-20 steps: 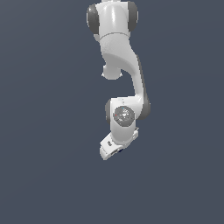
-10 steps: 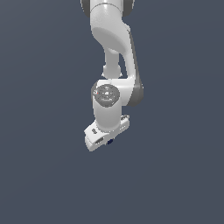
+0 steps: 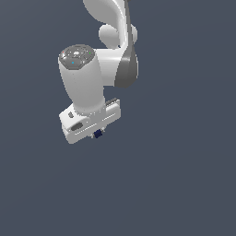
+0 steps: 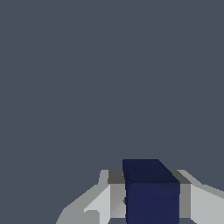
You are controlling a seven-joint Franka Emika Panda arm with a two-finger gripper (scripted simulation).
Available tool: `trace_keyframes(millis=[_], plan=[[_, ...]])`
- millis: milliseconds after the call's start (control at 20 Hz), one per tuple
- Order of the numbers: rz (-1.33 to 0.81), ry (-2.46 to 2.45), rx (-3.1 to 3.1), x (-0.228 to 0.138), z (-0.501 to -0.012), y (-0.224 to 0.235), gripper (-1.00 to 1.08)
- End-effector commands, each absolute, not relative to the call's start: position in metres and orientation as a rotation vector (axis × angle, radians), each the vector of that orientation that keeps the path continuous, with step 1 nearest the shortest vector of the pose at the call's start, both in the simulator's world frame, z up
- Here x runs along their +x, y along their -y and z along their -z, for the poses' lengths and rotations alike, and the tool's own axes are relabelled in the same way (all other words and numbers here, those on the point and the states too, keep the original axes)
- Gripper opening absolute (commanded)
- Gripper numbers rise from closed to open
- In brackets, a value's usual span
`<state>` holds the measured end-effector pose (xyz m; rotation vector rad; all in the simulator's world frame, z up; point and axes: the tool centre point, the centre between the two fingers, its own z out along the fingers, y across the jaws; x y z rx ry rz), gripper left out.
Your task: Pick up the object and move it to a goal position.
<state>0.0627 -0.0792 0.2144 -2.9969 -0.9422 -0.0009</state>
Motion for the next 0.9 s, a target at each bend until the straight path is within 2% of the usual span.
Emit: trace_keyframes(millis=[0,450,850], plan=[[0.001,0.943,-2.996,0.059,-0.240,0.095,-1.00],[0.001,0.943,-2.996,0.050,-0.320,0.148,-1.00],[0.000,0.942,-2.997,0.049,-0.354,0.171,-1.00]])
